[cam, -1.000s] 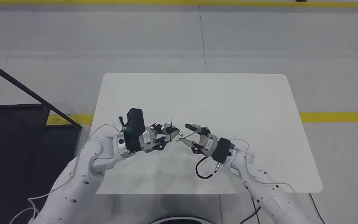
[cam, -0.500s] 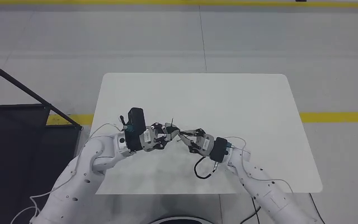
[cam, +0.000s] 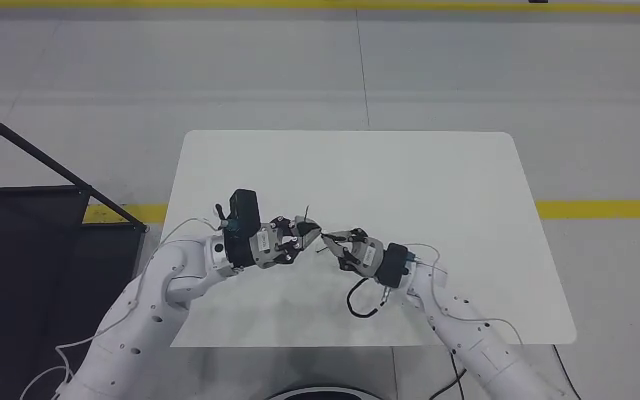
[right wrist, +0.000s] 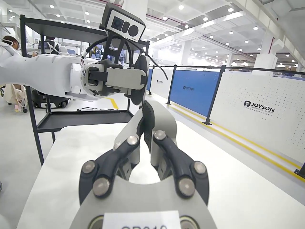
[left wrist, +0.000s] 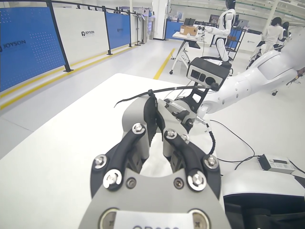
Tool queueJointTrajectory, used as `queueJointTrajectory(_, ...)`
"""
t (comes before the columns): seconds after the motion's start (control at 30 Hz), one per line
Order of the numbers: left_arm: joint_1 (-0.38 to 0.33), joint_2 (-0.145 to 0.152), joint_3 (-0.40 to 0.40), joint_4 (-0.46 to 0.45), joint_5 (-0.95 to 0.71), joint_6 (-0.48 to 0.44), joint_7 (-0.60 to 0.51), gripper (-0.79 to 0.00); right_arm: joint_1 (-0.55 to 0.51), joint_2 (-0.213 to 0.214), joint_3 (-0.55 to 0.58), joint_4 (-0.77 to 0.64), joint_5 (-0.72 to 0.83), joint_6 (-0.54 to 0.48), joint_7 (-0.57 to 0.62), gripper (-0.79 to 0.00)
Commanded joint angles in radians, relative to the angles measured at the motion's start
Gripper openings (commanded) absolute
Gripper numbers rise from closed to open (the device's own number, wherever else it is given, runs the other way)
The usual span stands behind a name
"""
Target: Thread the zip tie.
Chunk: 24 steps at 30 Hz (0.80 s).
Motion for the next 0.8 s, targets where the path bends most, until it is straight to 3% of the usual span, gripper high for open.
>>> queueJointTrajectory(0.0,0.000,0.000,-0.001,0.003,-0.004,-0.005,-0.006,-0.262,-0.001,-0.001,0.003,0.003,0.003,-0.001,-0.005,-0.785)
queueJointTrajectory(0.27,0.008,0.002,-0.013,0.028,-0.044,-0.035,-0.019,-0.209,-0.008,-0.003,0.020,0.013,0.012,-0.010,-0.035,-0.785)
queueJointTrajectory(0.47,0.022,0.004,-0.041,0.070,-0.149,-0.064,0.006,-0.237,0.008,0.000,0.017,0.039,0.004,-0.132,-0.123,-0.785)
queueJointTrajectory(0.57,0.017,0.006,-0.042,0.094,-0.246,-0.100,-0.005,-0.203,0.017,0.001,-0.006,0.026,0.046,-0.154,-0.101,-0.785)
queueJointTrajectory(0.67,0.010,0.011,-0.024,0.101,-0.360,-0.100,-0.050,-0.123,0.030,0.008,-0.042,-0.002,0.099,-0.191,-0.064,-0.785)
queueJointTrajectory(0.73,0.002,0.017,-0.001,0.106,-0.476,-0.100,-0.105,0.000,0.048,0.015,-0.076,-0.026,0.125,-0.227,-0.028,-0.785)
queueJointTrajectory(0.77,-0.001,0.019,0.008,0.108,-0.517,-0.100,-0.125,0.000,0.054,0.017,-0.089,-0.037,0.135,-0.239,-0.017,-0.785)
